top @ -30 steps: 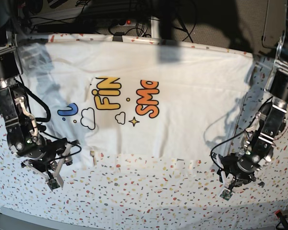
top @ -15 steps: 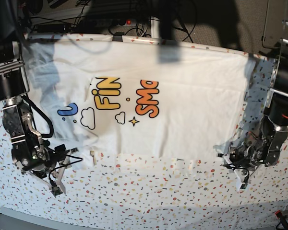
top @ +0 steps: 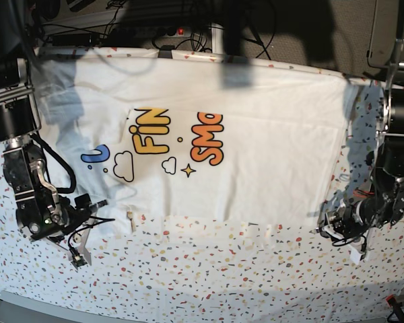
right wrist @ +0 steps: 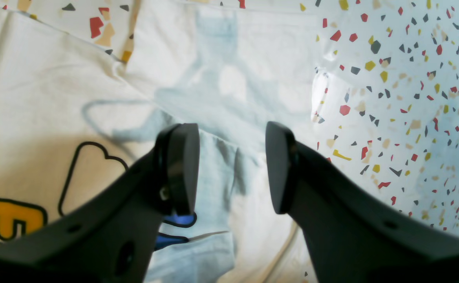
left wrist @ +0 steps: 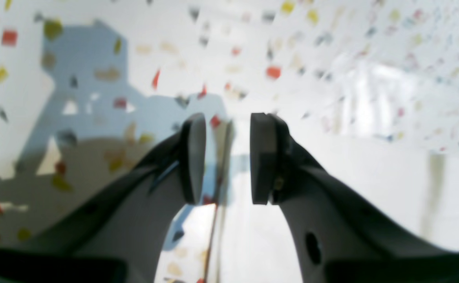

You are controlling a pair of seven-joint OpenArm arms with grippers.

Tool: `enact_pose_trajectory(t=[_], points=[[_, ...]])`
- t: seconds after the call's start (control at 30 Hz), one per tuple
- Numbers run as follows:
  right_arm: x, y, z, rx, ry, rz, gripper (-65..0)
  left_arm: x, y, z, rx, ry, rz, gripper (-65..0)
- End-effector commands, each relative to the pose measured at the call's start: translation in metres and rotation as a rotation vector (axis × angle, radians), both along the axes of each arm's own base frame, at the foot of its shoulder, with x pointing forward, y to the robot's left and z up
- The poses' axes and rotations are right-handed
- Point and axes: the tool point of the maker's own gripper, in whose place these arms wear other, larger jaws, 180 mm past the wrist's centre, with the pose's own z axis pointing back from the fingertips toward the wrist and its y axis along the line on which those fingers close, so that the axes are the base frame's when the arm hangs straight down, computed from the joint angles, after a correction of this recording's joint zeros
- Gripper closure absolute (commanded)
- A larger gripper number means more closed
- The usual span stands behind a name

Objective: Fold the T-shirt properly
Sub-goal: 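Lower both grippers onto the shirt hem and close them on it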

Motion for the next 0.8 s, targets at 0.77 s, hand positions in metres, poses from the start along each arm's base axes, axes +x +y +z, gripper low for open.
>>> enact_pose_trajectory(t=[0.77], points=[[0.011, 0.002, 0.021, 0.012, -0.045, 0.025, -27.7, -0.001, -0.010, 0.001, -0.042, -0.076, -0.064, -18.5]])
